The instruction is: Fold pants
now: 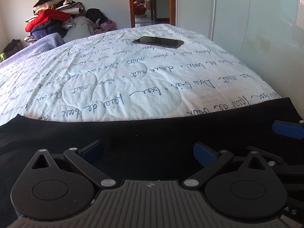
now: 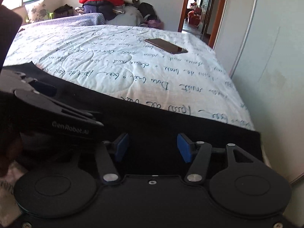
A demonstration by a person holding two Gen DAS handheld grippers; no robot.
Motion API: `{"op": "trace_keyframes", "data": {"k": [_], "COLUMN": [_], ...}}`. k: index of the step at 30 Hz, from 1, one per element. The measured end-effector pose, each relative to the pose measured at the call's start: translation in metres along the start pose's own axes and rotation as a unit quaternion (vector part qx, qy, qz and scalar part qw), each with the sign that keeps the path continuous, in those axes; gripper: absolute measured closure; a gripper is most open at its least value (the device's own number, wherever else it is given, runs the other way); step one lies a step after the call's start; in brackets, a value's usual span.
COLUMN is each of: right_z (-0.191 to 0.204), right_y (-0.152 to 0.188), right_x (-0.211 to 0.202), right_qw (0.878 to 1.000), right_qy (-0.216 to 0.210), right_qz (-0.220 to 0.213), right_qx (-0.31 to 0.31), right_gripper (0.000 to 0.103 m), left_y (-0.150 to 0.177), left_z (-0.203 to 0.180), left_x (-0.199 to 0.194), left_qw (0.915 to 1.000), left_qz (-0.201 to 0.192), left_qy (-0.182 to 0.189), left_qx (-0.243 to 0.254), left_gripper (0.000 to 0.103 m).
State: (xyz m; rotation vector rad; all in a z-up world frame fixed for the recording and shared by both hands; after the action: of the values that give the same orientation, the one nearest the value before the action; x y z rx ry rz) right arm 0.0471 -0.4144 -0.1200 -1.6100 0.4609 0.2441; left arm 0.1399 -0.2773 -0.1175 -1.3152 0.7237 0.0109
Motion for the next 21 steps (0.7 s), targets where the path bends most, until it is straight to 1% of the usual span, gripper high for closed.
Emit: {"op": "trace_keyframes", "data": {"k": [3,5,6,7,8,10,12,13,15,17,18,19,21], "right_z": [-0.006,-0.014,-0.018,-0.020,-0.023,-0.023,-0.019,-0.018,-0.022,-0.028,-0.032,-0.034,-0.036], "right_y": [0.008,0.016,0.019,0.020,0.021,0.020,0.019,0.021,0.028,0.032,0.033,0.032,0.024], "right_x": [-0.010,-0.009,-0.007,-0.006,-0.003,-0.008,-0.021,-0.024,-0.022,-0.014,-0.010,-0.007,-0.013], "right_qw": [0.999,0.999,0.999,0.999,0.999,0.998,0.999,0.999,0.999,0.998,0.998,0.998,0.997], "right_qy": [0.021,0.029,0.031,0.034,0.040,0.047,0.045,0.043,0.046,0.043,0.041,0.041,0.047], "right_qz": [0.012,0.021,0.021,0.015,0.011,0.006,-0.004,-0.002,0.004,0.000,-0.005,-0.006,-0.011], "right_qx": [-0.023,-0.012,0.002,0.012,0.021,0.034,0.019,0.015,0.021,0.041,0.051,0.057,0.059], "right_gripper": [0.046,0.046,0.045,0.044,0.041,0.041,0.041,0.041,0.039,0.036,0.035,0.035,0.036], "left_y": [0.008,0.009,0.009,0.008,0.006,0.003,0.005,0.007,0.013,0.010,0.007,0.004,0.001], "left_z": [-0.003,-0.006,-0.008,-0.010,-0.011,-0.011,-0.013,-0.014,-0.020,-0.023,-0.024,-0.026,-0.027], "left_x": [0.002,0.006,0.007,0.006,0.003,-0.010,-0.017,-0.015,-0.001,0.002,0.002,0.001,-0.005], "left_qw": [0.9999,0.9997,0.9994,0.9992,0.9991,0.9995,0.9993,0.9994,0.9996,0.9993,0.9992,0.9993,0.9993], "left_qz": [0.008,-0.002,-0.009,-0.006,-0.005,-0.015,-0.031,-0.025,0.008,-0.004,-0.002,0.000,-0.011], "left_qy": [-0.011,-0.022,-0.033,-0.040,-0.042,-0.026,-0.020,-0.023,-0.029,-0.036,-0.039,-0.038,-0.034], "left_qx": [0.007,0.002,0.003,0.006,0.006,0.000,-0.007,-0.005,-0.001,-0.009,-0.005,0.001,0.007], "left_gripper": [0.000,0.000,0.000,0.002,0.003,0.001,0.001,0.001,0.000,0.001,0.002,0.003,0.002]}}
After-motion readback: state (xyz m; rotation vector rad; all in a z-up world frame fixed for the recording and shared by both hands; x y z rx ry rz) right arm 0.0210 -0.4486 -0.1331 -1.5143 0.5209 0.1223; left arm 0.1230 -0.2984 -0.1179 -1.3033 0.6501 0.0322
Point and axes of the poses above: each gripper's, at about its wrist camera, not at the fingertips, and x roughly the way its jaws point, z to its left, y to its underside, the point moved 6 cm from there along x, roughly the way its jaws point, and after that the axes turned 15 degrees about -z, right-handed, at the moved point
